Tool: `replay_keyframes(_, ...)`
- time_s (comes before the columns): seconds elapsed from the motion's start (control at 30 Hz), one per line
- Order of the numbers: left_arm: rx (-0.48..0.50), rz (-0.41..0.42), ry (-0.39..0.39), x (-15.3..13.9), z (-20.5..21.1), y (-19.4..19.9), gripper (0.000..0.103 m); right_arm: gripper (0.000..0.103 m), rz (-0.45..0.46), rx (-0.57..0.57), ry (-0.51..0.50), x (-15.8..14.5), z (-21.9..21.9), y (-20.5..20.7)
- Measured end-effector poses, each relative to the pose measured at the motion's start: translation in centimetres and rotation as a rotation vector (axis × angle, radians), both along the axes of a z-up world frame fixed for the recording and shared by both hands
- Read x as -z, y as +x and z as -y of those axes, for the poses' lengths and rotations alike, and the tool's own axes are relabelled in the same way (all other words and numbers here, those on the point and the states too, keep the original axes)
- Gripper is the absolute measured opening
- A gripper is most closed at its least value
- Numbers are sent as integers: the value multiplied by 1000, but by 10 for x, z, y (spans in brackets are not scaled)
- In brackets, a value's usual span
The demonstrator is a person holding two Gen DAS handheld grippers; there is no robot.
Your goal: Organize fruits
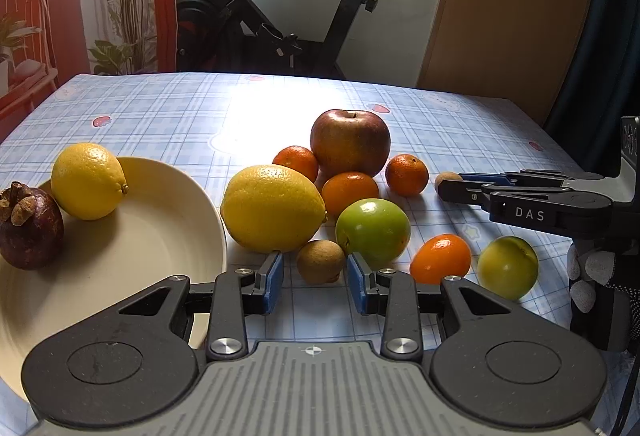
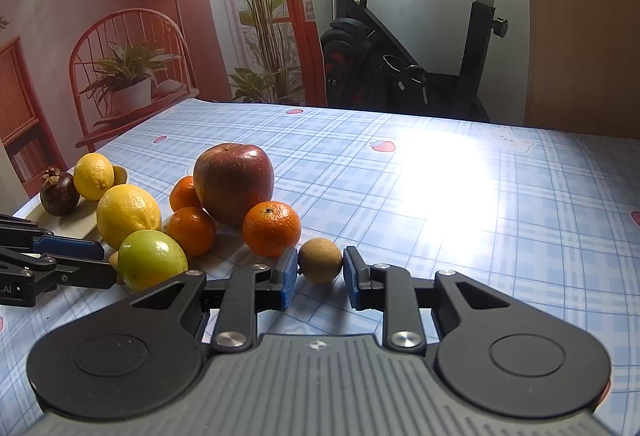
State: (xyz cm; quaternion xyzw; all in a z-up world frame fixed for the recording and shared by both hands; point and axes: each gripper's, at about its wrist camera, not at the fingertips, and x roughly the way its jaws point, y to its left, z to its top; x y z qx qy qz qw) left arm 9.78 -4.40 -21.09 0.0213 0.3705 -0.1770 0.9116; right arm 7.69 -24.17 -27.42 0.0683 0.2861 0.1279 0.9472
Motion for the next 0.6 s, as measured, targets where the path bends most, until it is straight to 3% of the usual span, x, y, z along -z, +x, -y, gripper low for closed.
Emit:
replay_keyframes(0.5, -3, -28, -1, 7, 2, 9, 37, 27, 0, -3, 3, 1, -1, 0)
replay_keyframes(0.6, 9, -23, -11, 7, 3, 8, 28, 27, 0, -3, 3, 1, 0, 0)
